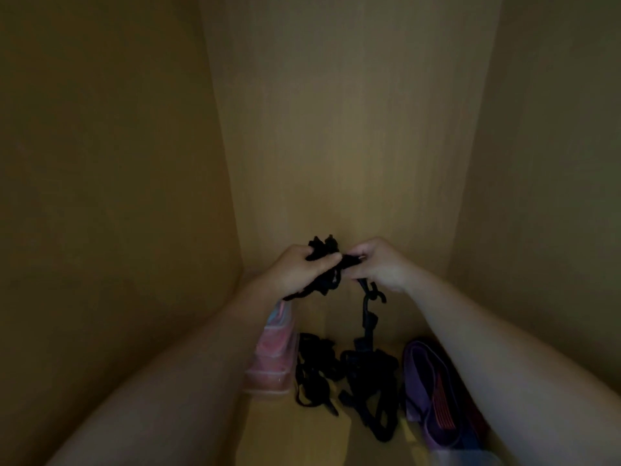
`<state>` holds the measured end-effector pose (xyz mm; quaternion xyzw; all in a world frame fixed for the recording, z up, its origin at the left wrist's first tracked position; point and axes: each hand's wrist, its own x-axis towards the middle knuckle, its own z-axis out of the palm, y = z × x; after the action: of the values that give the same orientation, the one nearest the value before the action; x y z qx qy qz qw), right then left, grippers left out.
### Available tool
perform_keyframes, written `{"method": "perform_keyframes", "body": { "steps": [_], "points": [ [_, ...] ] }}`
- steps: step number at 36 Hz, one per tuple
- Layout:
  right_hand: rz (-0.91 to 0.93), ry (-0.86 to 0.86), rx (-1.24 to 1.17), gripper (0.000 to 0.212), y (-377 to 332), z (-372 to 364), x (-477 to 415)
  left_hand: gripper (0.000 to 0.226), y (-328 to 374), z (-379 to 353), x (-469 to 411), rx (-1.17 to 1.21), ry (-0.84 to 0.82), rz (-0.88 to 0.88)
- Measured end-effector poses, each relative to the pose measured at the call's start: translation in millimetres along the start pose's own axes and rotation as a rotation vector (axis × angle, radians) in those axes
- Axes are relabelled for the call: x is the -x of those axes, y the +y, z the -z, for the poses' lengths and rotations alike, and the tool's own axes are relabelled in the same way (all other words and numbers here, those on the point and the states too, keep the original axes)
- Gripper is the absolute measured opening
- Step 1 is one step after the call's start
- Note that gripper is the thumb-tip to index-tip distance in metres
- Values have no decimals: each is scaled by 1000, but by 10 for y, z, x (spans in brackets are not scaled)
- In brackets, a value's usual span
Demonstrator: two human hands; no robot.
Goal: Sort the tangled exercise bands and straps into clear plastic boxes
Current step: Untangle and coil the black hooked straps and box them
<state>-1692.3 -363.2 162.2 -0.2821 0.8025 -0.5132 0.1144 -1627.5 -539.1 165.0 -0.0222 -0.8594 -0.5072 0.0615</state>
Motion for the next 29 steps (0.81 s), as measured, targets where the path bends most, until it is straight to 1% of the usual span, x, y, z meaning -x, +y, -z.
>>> {"method": "perform_keyframes", "body": {
  "steps": [2,5,7,9,12,17,19,21,24,27,29],
  "points": [
    [12,16,56,28,-6,-23,-19,19,-9,-17,1,-2,-61,9],
    [15,42,104,31,-16,-41,-40,5,-40,-32,-17,26,-83,3],
    [10,58,124,33,-8,-45,-50,7,-61,-51,-34,27,-60,6],
    [11,57,110,39,24,-36,-61,3,-68,-61,-45,26,-8,9],
    [-11,44,79,50,93,-15,-40,12,-79,-64,-71,38,63,7],
    [-96,52,-5,48,320,4,26,9,-100,-68,-106,53,121,18],
    [-100,80,50,47,406,-15,43,6,-110,-69,-103,85,134,15],
    [-119,91,99,52,477,-36,76,5,-115,-60,-92,114,147,14],
    [-166,32,83,59,550,-68,151,4,-115,-44,-79,111,145,20],
    [-132,-3,66,63,572,-117,196,7,-103,-49,-71,105,149,13],
    [-103,-12,106,65,568,-152,195,12,-97,-62,-65,110,148,13]
  ]
}}
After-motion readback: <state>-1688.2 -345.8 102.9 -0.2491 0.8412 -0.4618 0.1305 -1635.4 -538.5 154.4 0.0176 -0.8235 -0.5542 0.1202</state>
